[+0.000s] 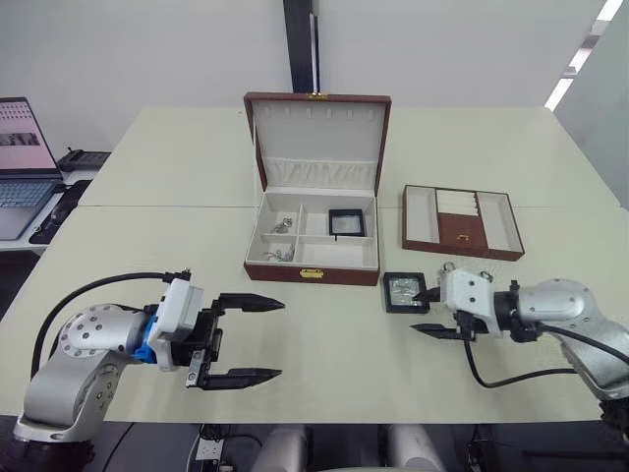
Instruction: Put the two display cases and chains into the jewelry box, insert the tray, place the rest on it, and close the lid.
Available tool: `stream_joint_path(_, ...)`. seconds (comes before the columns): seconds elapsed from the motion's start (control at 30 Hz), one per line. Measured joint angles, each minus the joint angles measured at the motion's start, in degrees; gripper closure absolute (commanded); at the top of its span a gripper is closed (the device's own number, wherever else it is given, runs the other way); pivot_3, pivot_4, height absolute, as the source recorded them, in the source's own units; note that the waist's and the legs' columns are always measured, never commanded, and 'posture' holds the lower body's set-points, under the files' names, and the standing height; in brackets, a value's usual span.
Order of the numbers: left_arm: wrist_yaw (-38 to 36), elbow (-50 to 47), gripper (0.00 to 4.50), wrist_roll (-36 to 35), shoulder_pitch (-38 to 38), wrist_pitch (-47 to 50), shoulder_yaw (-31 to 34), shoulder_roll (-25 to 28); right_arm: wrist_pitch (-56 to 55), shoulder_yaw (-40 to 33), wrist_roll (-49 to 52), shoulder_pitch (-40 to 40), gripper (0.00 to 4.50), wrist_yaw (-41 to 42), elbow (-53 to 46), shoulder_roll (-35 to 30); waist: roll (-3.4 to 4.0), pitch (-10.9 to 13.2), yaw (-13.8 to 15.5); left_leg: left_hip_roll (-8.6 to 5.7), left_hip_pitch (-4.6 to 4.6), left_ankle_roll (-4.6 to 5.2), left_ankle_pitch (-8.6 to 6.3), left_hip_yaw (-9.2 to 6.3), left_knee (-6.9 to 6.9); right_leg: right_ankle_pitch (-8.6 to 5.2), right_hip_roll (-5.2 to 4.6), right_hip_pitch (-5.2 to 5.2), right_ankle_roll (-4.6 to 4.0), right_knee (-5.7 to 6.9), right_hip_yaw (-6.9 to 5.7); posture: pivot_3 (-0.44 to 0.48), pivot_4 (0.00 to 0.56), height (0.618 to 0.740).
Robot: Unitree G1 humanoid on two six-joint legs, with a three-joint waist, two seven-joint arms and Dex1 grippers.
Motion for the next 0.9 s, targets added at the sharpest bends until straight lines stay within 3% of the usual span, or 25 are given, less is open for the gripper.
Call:
stream_joint_path(0.23, 1.2, -0.69, 0.0, 0.01, -0.41, 1.4, 0.0, 0.17, -1.96, 1.27, -1.8, -2.17, 1.88, 0.4, 3.45, 1.99, 0.0, 0.0, -0.01, 0.01, 0.0, -0.01, 0.0, -0.01, 0.0, 0.0, 0.0, -0.01, 0.0, 0.0, 0.0, 0.0, 0.15, 0.74)
stream_joint_path(0.6, 2.2, -0.43, 0.0, 0.78, -2.5, 1.27, -0.6, 0.17, -3.58, 1.95, -3.41, -2.75, 4.43, 1.44, 5.6, 3.55, 0.0, 0.0, 0.0, -0.01, 0.0, -0.01, 0.01, -0.01, 0.0, 0.0, 0.0, -0.01, 0.0, 0.0, 0.0, 0.0, 0.15, 0.74)
stream_joint_path(0.9, 2.18, 0.79, 0.0, 1.53, -3.86, 1.08, -1.09, 0.17, -0.84, 1.39, -0.8, -2.99, 4.5, 5.08, 4.01, 1.95, 0.03, 0.02, 0.0, 0.0, -0.01, -0.01, 0.0, -0.02, 0.0, 0.0, 0.0, -0.01, 0.0, 0.01, 0.0, 0.0, 0.15, 0.74)
